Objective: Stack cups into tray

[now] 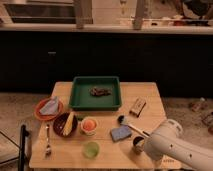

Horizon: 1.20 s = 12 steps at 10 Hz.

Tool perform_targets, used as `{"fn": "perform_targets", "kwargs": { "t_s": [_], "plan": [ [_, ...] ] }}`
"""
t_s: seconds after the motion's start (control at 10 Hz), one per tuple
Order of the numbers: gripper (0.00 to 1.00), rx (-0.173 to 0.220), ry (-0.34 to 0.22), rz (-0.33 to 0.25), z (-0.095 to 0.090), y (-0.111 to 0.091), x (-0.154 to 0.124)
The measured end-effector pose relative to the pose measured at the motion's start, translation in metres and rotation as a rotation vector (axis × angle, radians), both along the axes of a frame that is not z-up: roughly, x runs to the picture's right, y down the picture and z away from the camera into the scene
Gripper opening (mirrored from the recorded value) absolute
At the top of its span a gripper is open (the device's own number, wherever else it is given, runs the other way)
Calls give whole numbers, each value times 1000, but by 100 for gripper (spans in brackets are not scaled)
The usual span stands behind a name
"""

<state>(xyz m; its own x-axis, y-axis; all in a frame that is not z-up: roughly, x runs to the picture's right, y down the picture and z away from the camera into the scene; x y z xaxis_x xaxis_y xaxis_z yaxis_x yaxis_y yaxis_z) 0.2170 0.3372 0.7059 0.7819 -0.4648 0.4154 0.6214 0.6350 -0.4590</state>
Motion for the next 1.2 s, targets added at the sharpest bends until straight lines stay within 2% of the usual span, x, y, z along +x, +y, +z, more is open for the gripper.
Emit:
{"fn": "perform_targets", "kwargs": {
  "t_s": [0.2, 0.4, 0.6, 1.2],
  "plan": [
    [36, 13, 0, -4, -2, -3, -1],
    [13, 32, -3, -12, -7, -9, -4],
    [0, 50, -8, -22, -13, -15, -8],
    [0, 100, -47, -51, -29, -30, -23]
  ]
}}
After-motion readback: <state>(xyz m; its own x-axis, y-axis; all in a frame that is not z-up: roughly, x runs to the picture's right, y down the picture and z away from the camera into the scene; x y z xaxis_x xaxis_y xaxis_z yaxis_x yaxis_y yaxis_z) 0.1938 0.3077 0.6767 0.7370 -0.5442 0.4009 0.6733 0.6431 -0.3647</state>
